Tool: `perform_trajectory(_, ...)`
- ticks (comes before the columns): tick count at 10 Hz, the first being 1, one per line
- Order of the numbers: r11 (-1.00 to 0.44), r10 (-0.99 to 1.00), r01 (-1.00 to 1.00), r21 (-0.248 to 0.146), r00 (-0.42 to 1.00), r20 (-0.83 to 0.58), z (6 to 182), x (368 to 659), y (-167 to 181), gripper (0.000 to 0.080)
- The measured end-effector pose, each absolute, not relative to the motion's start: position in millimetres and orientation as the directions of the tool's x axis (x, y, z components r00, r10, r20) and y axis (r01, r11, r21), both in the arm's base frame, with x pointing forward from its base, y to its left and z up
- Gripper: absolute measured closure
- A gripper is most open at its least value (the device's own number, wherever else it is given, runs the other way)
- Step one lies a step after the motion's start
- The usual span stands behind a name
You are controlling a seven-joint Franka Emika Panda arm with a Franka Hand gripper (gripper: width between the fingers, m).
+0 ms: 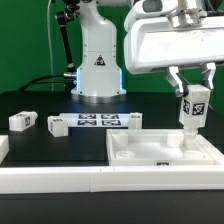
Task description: Assemble square table
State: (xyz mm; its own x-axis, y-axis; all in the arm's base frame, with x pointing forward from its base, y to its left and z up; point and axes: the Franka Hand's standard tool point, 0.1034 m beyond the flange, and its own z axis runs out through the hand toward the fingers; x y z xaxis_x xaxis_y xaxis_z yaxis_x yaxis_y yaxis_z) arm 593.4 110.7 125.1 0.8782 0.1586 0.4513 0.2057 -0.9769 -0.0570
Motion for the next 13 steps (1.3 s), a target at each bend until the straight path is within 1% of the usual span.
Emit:
perform_trajectory(3, -0.977, 0.159, 0.206, -0.057, 0.880, 0.448, 123.0, 592.9, 110.5, 0.0509)
perform_trajectory(4, -0.975, 0.168, 0.214, -0.054, 0.879, 0.446, 119.5, 594.4, 109.3, 0.0509)
perform_trajectory(7, -0.975, 0.163, 0.212, -0.059, 0.876, 0.454, 115.7, 607.7, 112.0, 0.0509)
perform_trajectory(10, -0.974, 0.165, 0.215, -0.065, 0.879, 0.447, 103.9, 608.6, 116.8, 0.0509)
perform_trajectory(13, -0.975, 0.163, 0.213, -0.066, 0.882, 0.443, 97.7, 606.8, 116.0, 0.0509)
